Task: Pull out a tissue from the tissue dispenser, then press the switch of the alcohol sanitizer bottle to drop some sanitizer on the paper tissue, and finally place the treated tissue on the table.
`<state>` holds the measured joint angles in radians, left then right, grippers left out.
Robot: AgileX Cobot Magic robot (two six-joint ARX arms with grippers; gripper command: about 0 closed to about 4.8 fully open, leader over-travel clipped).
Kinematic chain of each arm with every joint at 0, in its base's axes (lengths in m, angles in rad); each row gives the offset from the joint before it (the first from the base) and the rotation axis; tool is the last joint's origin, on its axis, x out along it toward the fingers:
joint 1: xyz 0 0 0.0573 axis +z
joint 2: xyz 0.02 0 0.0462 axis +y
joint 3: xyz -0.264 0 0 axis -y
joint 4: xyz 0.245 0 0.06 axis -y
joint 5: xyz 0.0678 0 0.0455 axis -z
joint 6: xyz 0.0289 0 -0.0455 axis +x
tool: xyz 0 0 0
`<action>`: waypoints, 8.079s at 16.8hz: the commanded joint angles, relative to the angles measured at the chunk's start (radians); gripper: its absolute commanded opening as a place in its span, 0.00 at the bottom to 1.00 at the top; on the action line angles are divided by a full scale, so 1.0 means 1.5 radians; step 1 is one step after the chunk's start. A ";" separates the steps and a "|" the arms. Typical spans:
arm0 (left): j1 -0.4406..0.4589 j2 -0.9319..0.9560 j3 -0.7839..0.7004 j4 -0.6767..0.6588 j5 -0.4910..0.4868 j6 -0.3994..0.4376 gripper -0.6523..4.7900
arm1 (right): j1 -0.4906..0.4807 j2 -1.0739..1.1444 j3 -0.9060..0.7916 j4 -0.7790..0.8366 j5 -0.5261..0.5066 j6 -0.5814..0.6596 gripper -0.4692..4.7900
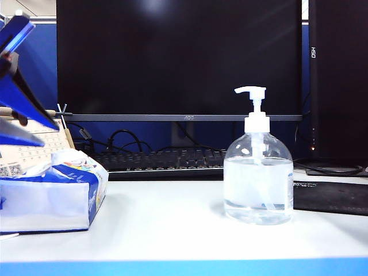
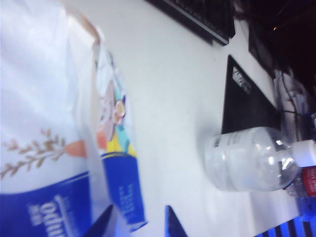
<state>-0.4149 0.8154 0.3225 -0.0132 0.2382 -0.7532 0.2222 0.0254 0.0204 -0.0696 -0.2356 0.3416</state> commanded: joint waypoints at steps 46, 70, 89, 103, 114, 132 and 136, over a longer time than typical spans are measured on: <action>0.032 0.261 0.052 0.141 0.036 0.026 0.39 | 0.000 0.000 0.004 -0.041 -0.020 0.002 0.09; 0.031 0.318 0.106 0.110 0.124 0.013 0.47 | 0.000 0.000 0.004 -0.041 -0.019 0.002 0.09; 0.032 0.316 0.268 -0.228 0.028 0.190 0.47 | 0.000 0.000 0.004 -0.041 -0.019 0.001 0.09; 0.032 0.319 0.268 -0.199 -0.024 0.206 0.47 | 0.000 0.000 0.004 -0.041 -0.019 0.001 0.09; 0.032 0.358 0.268 -0.189 -0.045 0.223 0.47 | 0.000 0.000 0.004 -0.042 -0.019 -0.003 0.09; 0.032 0.448 0.268 -0.189 -0.041 0.226 0.47 | 0.000 0.000 0.004 -0.055 -0.020 -0.003 0.09; 0.032 0.448 0.268 -0.177 -0.041 0.226 0.40 | 0.000 0.000 0.004 -0.096 -0.020 -0.003 0.09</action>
<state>-0.3660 1.4776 0.7284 -0.2649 0.1848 -0.4187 0.2222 0.0242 0.0216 -0.1940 -0.2626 0.3401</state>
